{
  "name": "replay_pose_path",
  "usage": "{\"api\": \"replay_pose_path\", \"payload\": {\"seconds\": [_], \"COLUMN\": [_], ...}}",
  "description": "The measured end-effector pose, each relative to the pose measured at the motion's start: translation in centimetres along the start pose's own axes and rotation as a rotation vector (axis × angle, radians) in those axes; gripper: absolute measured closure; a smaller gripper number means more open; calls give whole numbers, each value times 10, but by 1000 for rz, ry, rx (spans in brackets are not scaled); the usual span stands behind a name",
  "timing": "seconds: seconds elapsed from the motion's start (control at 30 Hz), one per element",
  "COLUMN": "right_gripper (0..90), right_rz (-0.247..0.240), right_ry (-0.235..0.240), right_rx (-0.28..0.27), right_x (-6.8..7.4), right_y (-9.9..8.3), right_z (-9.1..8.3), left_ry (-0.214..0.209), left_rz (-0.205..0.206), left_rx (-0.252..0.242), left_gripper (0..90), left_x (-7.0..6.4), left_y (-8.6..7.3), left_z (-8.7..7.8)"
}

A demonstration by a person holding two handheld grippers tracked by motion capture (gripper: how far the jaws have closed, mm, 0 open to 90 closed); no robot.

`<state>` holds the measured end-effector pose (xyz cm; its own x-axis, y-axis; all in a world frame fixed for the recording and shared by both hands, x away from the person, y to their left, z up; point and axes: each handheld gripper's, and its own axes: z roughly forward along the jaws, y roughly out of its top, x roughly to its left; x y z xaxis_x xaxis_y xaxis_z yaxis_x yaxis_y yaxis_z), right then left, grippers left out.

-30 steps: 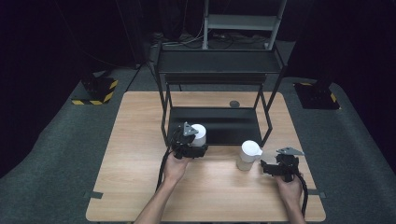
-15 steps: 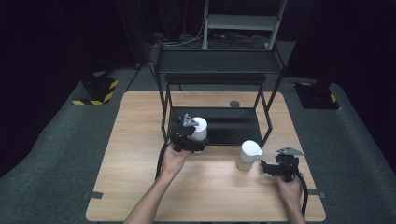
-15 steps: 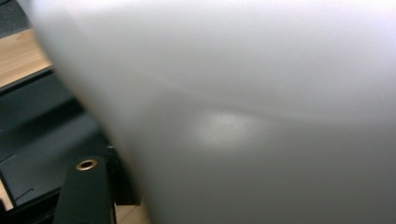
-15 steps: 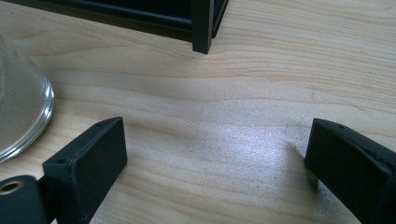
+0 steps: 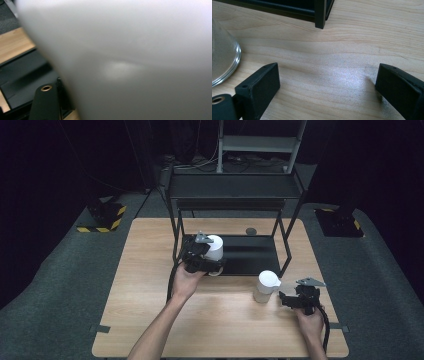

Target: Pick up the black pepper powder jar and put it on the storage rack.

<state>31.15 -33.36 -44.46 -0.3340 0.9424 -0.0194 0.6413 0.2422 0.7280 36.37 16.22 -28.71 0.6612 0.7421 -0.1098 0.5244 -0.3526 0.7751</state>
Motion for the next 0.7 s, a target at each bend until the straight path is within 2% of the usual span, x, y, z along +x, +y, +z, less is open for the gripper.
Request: {"api": "replay_pose_path", "payload": {"seconds": [0.47,0.7], "right_gripper": [49,49], "right_rz": [0,0], "right_ry": [0,0], "right_rx": [0,0], "right_x": [0,0], "right_y": [0,0], "right_z": [0,0], "left_ry": [-3,-6], "left_rz": [7,30], "left_rx": [-20,-17], "left_gripper": [308,307], "left_x": [3,1], "left_y": [39,68], "left_z": [-27,-41]}}
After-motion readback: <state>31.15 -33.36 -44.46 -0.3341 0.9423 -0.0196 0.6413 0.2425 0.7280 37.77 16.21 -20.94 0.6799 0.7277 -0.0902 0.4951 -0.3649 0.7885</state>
